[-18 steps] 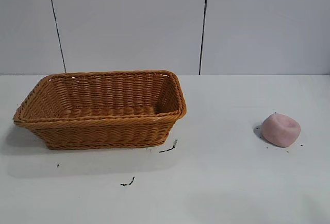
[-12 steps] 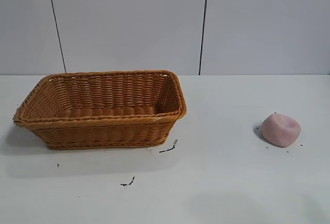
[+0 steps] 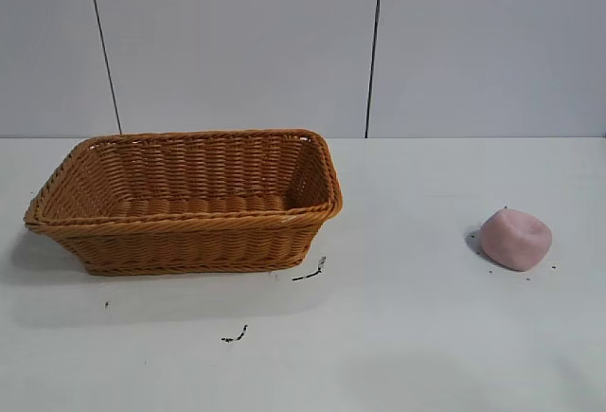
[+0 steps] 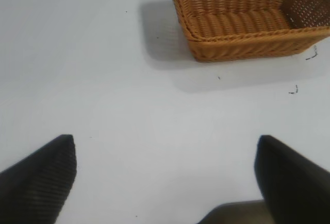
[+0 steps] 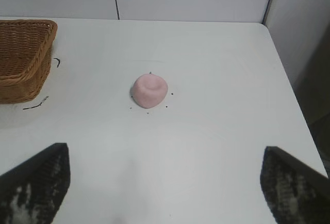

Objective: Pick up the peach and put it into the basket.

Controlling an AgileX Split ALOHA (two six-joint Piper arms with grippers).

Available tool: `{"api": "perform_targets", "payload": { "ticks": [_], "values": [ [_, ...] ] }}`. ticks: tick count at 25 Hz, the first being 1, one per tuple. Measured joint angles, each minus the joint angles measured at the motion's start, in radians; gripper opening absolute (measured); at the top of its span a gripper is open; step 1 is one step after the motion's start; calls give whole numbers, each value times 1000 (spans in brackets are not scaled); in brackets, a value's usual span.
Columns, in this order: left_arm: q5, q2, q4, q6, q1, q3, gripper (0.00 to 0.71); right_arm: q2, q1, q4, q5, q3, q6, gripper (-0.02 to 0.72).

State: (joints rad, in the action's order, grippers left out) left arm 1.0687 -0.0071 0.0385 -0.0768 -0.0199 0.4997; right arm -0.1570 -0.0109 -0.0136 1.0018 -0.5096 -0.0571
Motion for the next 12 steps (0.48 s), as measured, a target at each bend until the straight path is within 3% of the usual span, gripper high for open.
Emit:
{"api": "perform_targets", "payload": {
  "ticks": [12],
  "values": [
    [0,0,0,0,0,0,692,-906,0,-6,-120,-288,-4,689]
  ]
}}
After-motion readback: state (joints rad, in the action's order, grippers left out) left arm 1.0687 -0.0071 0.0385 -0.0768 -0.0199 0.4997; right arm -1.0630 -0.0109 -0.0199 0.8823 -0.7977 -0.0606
